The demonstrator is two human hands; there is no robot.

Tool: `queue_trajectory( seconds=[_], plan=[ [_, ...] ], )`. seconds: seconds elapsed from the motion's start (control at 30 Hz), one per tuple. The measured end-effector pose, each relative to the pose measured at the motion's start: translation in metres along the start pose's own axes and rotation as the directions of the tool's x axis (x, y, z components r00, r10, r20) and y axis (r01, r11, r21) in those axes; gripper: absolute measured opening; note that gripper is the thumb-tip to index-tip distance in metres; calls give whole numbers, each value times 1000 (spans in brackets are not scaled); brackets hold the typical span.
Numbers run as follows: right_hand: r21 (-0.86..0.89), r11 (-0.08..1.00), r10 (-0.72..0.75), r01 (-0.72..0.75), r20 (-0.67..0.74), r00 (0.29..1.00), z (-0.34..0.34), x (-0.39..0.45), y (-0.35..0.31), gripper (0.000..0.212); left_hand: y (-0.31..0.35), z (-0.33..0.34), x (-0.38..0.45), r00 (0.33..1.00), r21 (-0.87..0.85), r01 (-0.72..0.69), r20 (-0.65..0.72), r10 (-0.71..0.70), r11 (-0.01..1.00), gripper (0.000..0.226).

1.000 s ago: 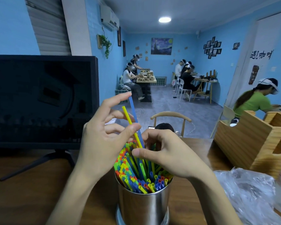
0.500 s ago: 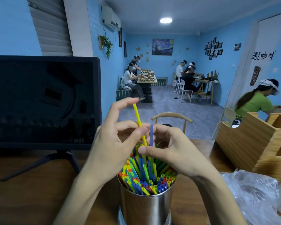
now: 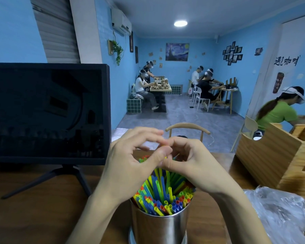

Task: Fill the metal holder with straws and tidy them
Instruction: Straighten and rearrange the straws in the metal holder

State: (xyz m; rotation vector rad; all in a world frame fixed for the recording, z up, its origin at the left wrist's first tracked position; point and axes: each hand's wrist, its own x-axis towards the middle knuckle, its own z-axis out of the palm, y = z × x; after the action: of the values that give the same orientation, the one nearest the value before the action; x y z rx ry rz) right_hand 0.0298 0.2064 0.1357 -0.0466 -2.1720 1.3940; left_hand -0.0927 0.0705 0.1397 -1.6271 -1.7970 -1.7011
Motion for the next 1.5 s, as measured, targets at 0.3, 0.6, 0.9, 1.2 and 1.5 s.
queue_trajectory(
  seconds=[0.3, 0.6, 0.9, 1.2, 1.5],
  plan=[
    [97, 995, 2, 12, -138, 990, -3, 0, -4, 20, -5, -10, 3, 956, -79, 130, 275, -103, 988, 34],
    [165, 981, -46, 103, -320, 946, -1, -2, -16, 20, -9, -1, 2, 965, -8, 142, 225, -136, 990, 16],
    [-52, 988, 137, -143, -108, 985, -10, -3, -7, 17, 9, -12, 8, 927, -430, 80, -300, -226, 899, 13],
    [180, 982, 77, -65, -61, 995, -10, -6, -13, 22, 15, -15, 8, 898, -610, 202, -196, -394, 766, 9],
    [457, 886, 101, 81, -359, 928, -18, -3, -17, 23, -3, -16, 7, 924, -319, 381, 154, -349, 868, 22]
  ],
)
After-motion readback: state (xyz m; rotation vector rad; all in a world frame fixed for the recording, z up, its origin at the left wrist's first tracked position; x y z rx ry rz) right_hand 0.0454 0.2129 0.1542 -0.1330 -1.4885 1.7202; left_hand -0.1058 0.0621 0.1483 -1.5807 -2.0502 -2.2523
